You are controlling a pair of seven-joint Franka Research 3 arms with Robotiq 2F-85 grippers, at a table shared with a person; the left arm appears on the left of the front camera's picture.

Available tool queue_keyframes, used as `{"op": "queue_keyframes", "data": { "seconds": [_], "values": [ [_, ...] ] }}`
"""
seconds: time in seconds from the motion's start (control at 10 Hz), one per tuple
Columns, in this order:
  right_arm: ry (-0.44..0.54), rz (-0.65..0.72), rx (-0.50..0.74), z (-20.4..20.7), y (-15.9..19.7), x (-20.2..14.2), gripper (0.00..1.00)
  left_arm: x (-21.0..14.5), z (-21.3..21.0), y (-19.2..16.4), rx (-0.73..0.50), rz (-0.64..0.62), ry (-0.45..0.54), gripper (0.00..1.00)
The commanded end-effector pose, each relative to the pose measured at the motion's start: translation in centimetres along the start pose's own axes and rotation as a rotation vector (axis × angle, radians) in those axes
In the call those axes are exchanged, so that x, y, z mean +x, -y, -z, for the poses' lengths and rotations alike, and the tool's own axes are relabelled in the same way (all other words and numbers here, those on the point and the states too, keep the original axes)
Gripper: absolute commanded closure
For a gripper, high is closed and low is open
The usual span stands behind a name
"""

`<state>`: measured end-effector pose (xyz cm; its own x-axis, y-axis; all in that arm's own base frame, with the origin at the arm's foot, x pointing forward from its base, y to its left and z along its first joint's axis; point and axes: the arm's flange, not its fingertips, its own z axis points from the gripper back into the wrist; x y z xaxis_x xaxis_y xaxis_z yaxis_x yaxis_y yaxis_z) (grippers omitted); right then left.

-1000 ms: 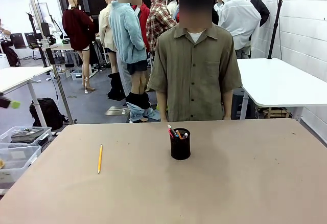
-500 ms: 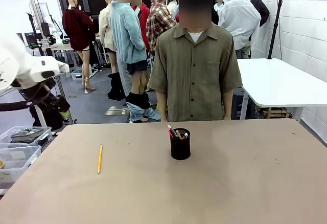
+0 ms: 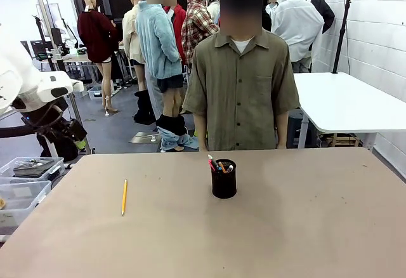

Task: Place the pens into the pen holder.
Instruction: Pick up a writing instrument from the table and place it into the Pen holder.

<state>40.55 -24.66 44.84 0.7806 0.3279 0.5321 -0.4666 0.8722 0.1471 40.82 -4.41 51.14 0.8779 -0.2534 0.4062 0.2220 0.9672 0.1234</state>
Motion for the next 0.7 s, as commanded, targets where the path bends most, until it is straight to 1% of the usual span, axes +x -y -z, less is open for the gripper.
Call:
{"op": "queue_keyframes", "data": {
  "seconds": [0.0, 0.1, 0.3, 0.4, 0.5, 0.6],
  "values": [
    [-0.011, 0.007, -0.003, 0.0, -0.1, 0.2, 0.15, 1.8, 1.9, 1.7, -0.101, -0.104, -0.054, 0.00],
    [-0.011, 0.007, -0.003, 0.0, -0.1, 0.2, 0.15, 3.4, 3.0, 2.5, -0.143, -0.106, -0.076, 0.00],
    [-0.011, 0.007, -0.003, 0.0, -0.1, 0.2, 0.15, 6.7, 7.1, 4.1, -0.209, -0.116, -0.199, 0.00],
    [-0.011, 0.007, -0.003, 0.0, -0.1, 0.2, 0.15, 7.6, 9.0, 5.0, -0.227, -0.121, -0.249, 0.00],
    [-0.011, 0.007, -0.003, 0.0, -0.1, 0.2, 0.15, 7.8, 10.5, 6.3, -0.188, -0.139, -0.301, 0.00],
    [-0.011, 0.007, -0.003, 0.0, -0.1, 0.2, 0.15, 7.6, 11.8, 7.5, -0.176, -0.143, -0.343, 0.00]
  ]
}}
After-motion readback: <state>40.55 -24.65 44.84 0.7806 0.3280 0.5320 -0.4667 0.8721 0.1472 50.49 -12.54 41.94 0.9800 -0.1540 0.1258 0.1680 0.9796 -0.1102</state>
